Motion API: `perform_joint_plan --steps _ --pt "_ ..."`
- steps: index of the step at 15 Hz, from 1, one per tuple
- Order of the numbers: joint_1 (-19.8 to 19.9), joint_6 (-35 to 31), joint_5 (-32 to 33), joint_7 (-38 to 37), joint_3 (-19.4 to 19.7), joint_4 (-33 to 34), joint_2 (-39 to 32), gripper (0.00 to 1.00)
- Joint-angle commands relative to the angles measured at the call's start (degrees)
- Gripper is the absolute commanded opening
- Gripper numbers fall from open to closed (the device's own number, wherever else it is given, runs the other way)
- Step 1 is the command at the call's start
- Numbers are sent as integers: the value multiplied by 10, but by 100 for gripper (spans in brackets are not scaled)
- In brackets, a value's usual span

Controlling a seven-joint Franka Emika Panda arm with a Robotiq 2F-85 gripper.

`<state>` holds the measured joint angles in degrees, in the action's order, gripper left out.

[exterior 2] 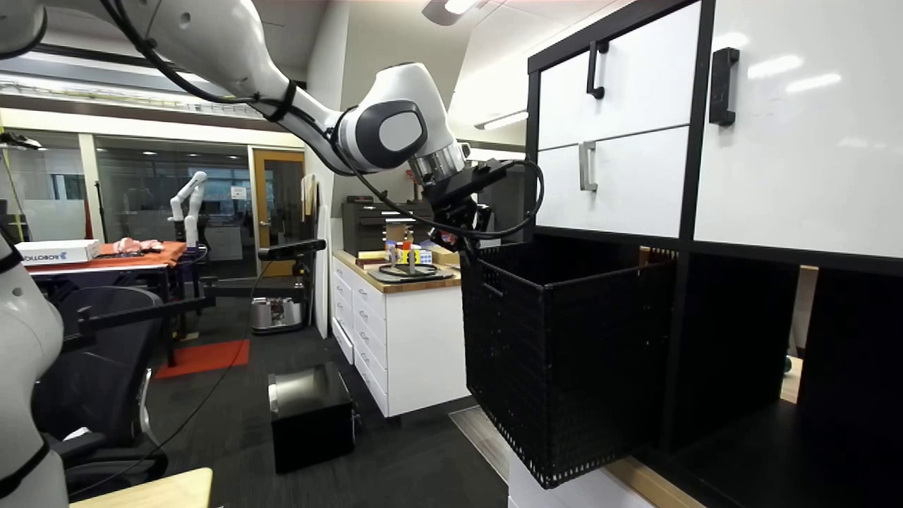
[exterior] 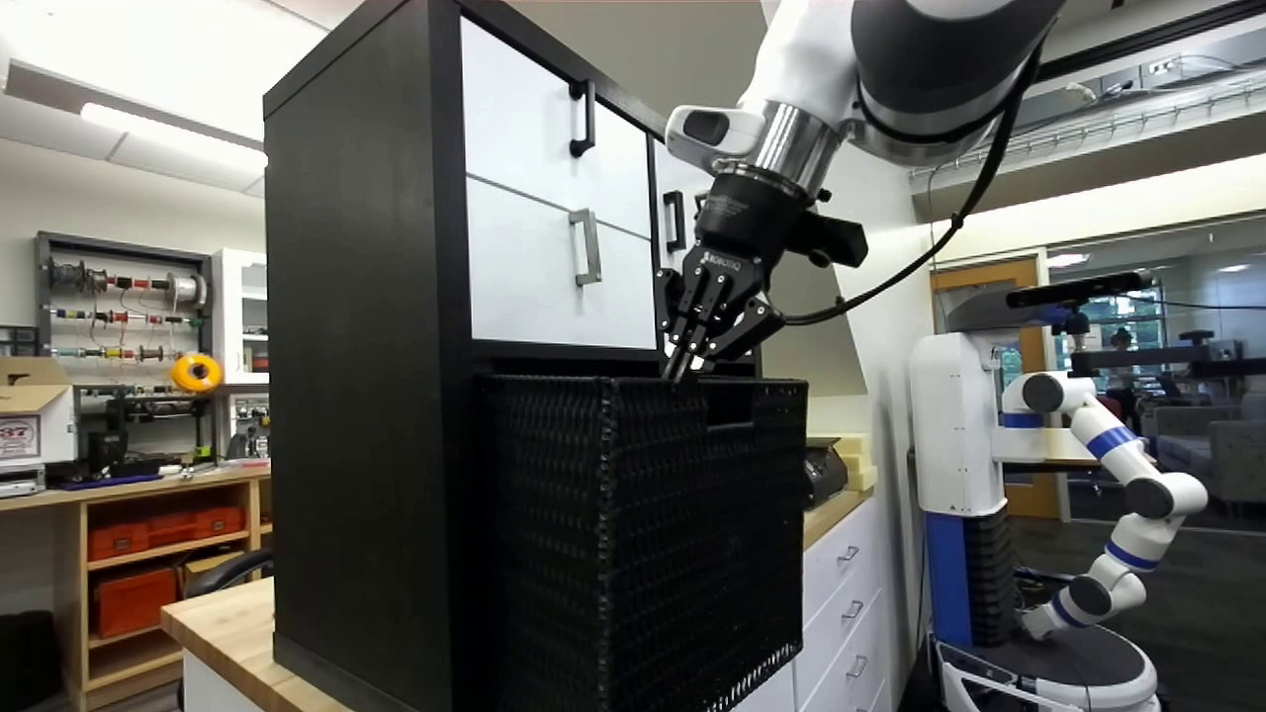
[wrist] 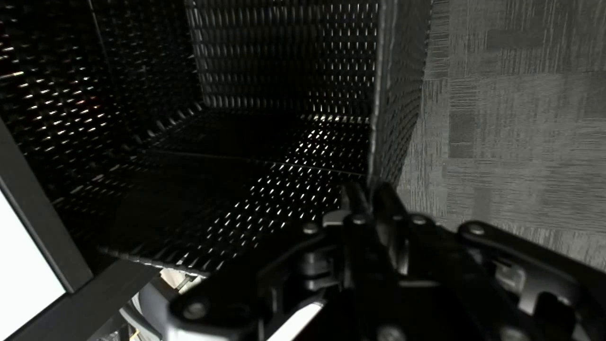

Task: Pull out the black basket

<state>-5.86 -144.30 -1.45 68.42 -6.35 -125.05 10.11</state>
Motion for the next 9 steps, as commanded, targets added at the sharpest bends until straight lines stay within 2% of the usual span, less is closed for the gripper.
perform_joint_plan --steps 1,6,9 --pt "-19 17 -13 -15 14 -44 58 41" --pt "-24 22 -6 -29 24 -49 82 73" --pt "-25 59 -18 -37 33 -30 81 93"
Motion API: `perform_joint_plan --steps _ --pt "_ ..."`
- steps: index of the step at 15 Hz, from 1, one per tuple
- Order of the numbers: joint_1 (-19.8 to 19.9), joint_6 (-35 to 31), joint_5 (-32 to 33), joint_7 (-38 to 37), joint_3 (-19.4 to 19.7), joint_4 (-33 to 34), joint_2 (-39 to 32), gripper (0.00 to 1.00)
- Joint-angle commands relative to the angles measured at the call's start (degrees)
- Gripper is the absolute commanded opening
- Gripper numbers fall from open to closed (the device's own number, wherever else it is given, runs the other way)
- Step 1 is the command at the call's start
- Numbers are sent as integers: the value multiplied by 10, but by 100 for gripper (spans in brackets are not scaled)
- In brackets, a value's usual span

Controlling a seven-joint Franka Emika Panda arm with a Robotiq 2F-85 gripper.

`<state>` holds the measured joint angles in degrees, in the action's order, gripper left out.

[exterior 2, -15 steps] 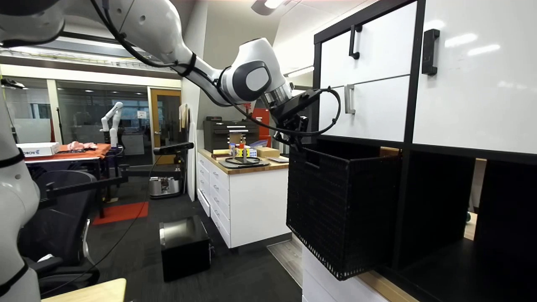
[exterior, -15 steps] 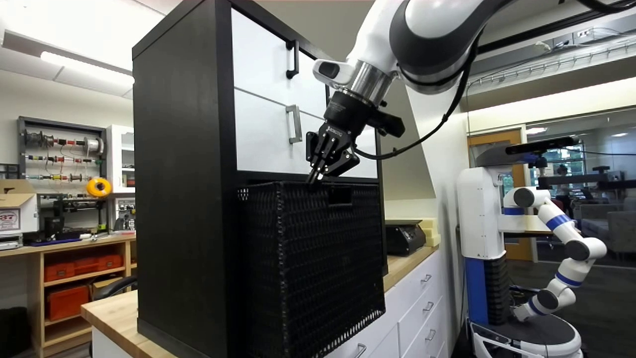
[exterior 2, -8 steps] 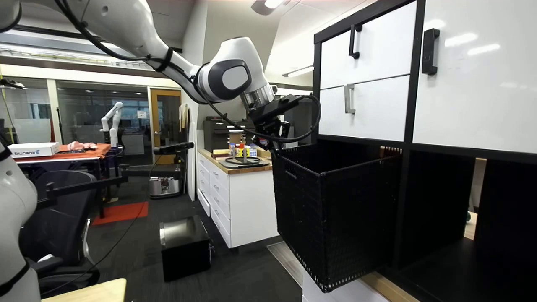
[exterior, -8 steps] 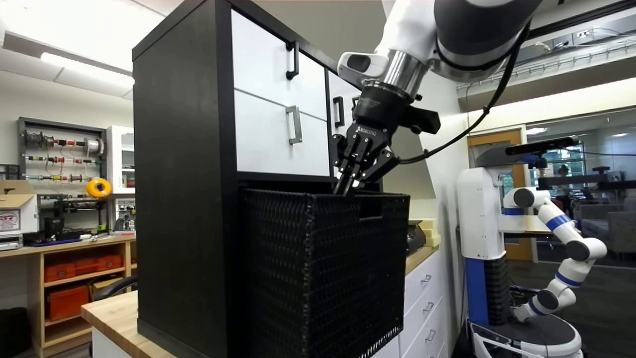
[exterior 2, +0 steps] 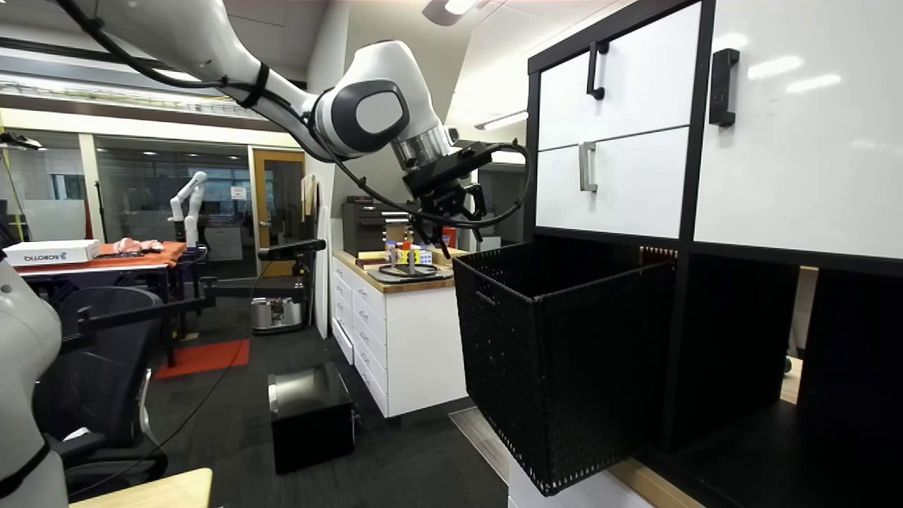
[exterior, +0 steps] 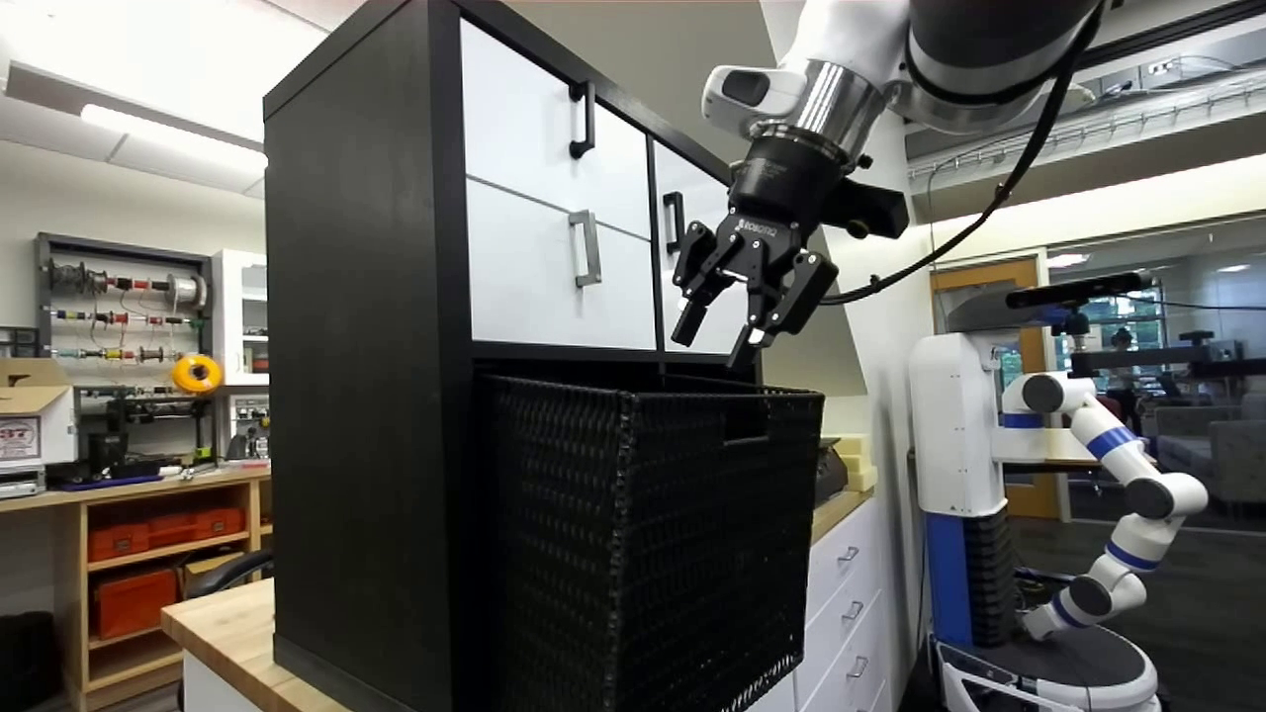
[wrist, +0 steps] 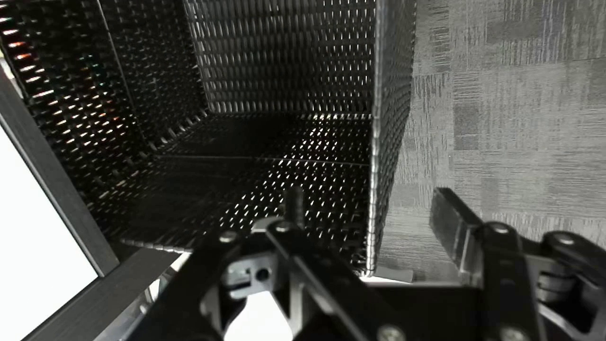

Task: Pull out the black basket

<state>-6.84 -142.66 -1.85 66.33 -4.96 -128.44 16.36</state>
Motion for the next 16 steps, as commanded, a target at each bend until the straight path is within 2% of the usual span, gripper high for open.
perform_joint_plan --steps 1,5,8,9,10,12,16 --pt "-10 73 -10 -31 21 21 13 98" --pt "15 181 14 -123 27 93 -12 100" --pt "26 236 23 -196 32 134 -29 100" --pt "32 232 47 -227 27 136 -31 100" --pt "16 209 21 -174 38 108 -14 100" --pt "20 213 36 -203 38 119 -22 100" --pt "21 213 37 -210 37 121 -27 100"
